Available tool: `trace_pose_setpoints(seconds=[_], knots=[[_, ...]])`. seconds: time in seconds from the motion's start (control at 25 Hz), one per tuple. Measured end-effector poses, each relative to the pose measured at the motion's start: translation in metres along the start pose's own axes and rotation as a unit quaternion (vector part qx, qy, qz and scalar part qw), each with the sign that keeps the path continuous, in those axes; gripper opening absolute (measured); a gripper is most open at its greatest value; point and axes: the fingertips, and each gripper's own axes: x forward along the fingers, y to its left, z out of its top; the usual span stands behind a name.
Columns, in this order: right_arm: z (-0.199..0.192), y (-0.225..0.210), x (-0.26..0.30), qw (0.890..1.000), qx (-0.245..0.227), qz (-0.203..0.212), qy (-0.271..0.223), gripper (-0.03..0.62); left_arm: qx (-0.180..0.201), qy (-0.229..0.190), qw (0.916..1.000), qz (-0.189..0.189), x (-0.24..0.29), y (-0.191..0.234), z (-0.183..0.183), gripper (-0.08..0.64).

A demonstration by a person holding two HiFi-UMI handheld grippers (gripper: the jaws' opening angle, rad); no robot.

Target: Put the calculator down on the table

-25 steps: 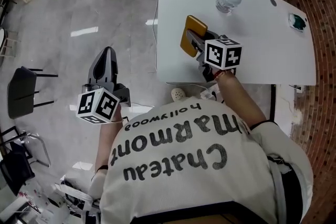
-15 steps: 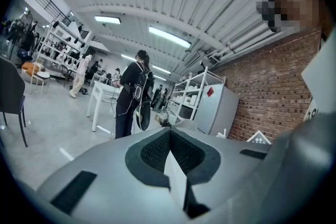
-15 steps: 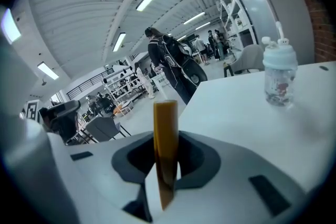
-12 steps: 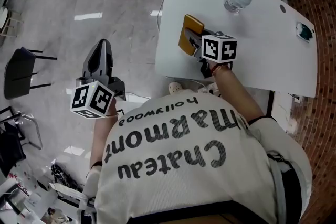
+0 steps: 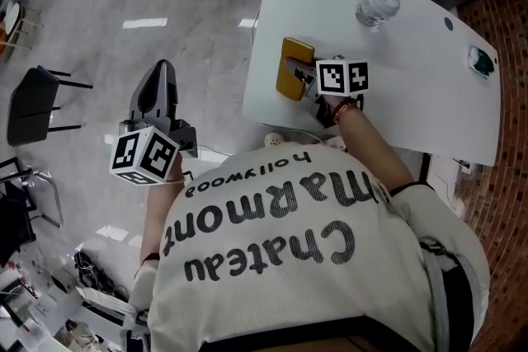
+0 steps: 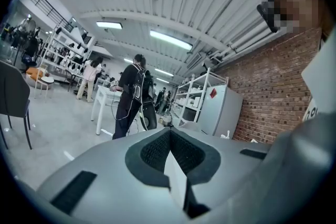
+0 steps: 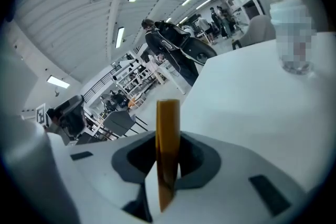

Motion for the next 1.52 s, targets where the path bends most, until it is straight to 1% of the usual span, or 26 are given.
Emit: trace_pose_setpoints(seconds=[0.12, 0.2, 0.28, 0.48, 0.64, 0.88, 1.16, 1.32, 1.52], knots=[[0.0, 0.0, 0.004, 1.0, 0.012, 0.015, 0.009, 0.092, 0.001, -0.005, 1.0, 0.004, 0.002, 0.0, 0.003, 0.0], [0.0, -0.002, 0.005, 1.0, 0.01, 0.019, 0.016, 0.098, 0.0, -0.009, 0.9999, 0.007, 0.002, -0.002, 0.003, 0.0], [-0.001, -0.008, 0.006, 1.0, -0.005, 0.014, 0.024, 0.113, 0.0, -0.012, 0.9999, 0.01, 0.003, -0.005, -0.001, 0.0], [-0.005, -0.021, 0.01, 0.997, -0.061, -0.011, 0.05, 0.148, -0.004, -0.013, 0.9997, 0.02, 0.003, -0.008, -0.009, 0.0], [-0.008, -0.033, 0.008, 0.994, -0.084, -0.023, 0.063, 0.167, -0.003, -0.015, 0.9995, 0.027, 0.002, -0.017, -0.015, 0.0], [-0.016, -0.041, 0.011, 0.988, -0.123, -0.05, 0.083, 0.176, -0.002, -0.019, 0.9992, 0.036, -0.007, -0.015, -0.017, 0.0], [-0.018, -0.043, 0.015, 0.986, -0.131, -0.055, 0.084, 0.183, -0.002, -0.022, 0.9989, 0.041, -0.012, -0.012, -0.017, 0.0], [-0.018, -0.05, 0.01, 0.985, -0.136, -0.073, 0.08, 0.208, -0.01, -0.018, 0.9989, 0.042, -0.014, -0.013, -0.022, 0.0], [-0.02, -0.058, 0.005, 0.982, -0.143, -0.097, 0.079, 0.254, -0.01, -0.015, 0.999, 0.04, -0.014, -0.016, -0.023, 0.0]])
